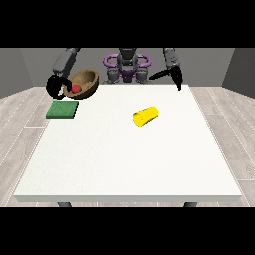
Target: Pick the cup and pour the ball into the bowl, then pick the bowl and place it on the pad
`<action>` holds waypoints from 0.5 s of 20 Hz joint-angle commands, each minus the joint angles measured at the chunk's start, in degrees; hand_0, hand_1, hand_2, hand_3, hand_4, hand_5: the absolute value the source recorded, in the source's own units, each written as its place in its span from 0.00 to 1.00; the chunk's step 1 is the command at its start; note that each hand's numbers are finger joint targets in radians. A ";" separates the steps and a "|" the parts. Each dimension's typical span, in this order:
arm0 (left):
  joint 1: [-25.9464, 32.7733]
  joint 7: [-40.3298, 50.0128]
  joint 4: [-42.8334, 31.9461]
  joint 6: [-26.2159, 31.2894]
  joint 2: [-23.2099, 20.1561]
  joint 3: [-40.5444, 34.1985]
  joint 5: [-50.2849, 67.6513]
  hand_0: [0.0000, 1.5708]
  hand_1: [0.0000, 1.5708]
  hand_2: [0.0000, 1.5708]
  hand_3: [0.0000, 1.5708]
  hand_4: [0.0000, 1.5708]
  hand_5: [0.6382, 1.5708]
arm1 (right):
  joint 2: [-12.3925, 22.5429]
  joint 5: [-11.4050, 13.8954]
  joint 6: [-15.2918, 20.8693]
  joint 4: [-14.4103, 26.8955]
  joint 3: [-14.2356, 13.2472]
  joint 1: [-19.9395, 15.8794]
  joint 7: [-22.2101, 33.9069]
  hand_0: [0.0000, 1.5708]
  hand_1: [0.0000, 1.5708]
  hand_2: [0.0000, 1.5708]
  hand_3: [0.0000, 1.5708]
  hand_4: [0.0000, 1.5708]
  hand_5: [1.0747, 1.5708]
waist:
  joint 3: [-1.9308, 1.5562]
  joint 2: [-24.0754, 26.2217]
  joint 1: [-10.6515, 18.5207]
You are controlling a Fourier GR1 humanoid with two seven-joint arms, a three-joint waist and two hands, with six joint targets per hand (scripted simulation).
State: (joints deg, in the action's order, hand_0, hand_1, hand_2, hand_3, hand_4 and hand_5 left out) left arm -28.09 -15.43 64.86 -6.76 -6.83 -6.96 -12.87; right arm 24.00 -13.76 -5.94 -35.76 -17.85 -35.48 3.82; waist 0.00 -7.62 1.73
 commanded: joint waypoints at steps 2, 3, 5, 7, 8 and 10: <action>1.09 -5.86 -3.19 -3.41 1.92 -0.48 -0.27 0.00 0.00 0.00 0.00 0.00 0.99 | 2.78 -1.88 -3.52 -0.77 -1.34 0.17 0.46 1.00 1.00 1.00 1.00 0.69 0.98 | 0.01 -2.44 -1.88; 0.07 -4.81 0.64 -1.02 -0.39 0.03 -0.21 0.00 0.00 0.00 0.00 0.00 0.99 | 7.16 -4.21 -7.96 2.31 -4.78 0.76 -2.34 1.00 1.00 1.00 1.00 0.69 0.98 | -0.04 -5.21 0.28; -1.93 -4.54 2.77 -4.02 1.24 1.15 -1.74 0.00 0.00 0.00 0.00 0.00 0.99 | 10.10 -4.82 -10.22 4.24 -6.42 0.25 -5.15 1.00 1.00 1.00 1.00 0.68 0.98 | -0.08 -9.26 0.78; -3.72 -6.24 3.62 -3.99 1.73 1.86 -1.82 0.00 0.00 0.00 0.00 0.00 0.99 | 10.15 -6.16 -8.95 5.61 -8.25 -2.68 -6.50 1.00 1.00 1.00 0.92 0.65 0.98 | -0.09 -14.14 2.05; -4.08 -2.81 5.85 -5.56 2.95 3.53 -3.50 0.00 0.00 0.00 0.00 0.00 0.99 | 12.48 -5.78 -11.24 7.38 -8.31 -1.32 -6.39 1.00 1.00 1.00 0.87 0.66 0.98 | -0.11 -12.86 1.19; -3.32 -5.01 7.39 -5.28 1.10 2.83 -3.56 0.00 0.00 0.00 0.00 0.00 0.99 | 14.06 -4.81 -12.14 7.63 -8.60 -0.50 -11.95 1.00 1.00 1.00 0.92 0.66 0.98 | -0.11 -16.72 1.80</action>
State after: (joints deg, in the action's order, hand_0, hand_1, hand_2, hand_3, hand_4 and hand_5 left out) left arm -30.95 -19.93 69.03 -11.04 -5.16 -4.92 -15.20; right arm 33.94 -18.34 -15.07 -30.49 -24.62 -36.46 -3.25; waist -0.09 -19.74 2.92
